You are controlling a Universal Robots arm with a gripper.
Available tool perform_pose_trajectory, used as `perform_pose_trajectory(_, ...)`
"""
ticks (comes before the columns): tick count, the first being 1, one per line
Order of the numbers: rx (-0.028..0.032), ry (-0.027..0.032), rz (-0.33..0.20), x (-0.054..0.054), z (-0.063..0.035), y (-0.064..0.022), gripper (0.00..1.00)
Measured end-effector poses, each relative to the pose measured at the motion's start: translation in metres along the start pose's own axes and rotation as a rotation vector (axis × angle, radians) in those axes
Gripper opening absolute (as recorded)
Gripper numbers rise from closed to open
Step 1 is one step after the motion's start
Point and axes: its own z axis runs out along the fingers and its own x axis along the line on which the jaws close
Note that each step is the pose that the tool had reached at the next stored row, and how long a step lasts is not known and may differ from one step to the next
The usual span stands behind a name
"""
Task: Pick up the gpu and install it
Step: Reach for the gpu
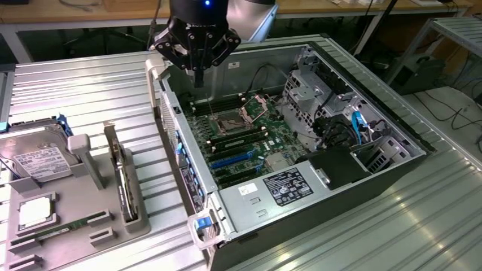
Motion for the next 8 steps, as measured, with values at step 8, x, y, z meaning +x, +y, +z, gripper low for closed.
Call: perform_pose_trajectory(8,0.0000,0.0000,0.000,0.0077,-0.0003,-0.0011,0.11)
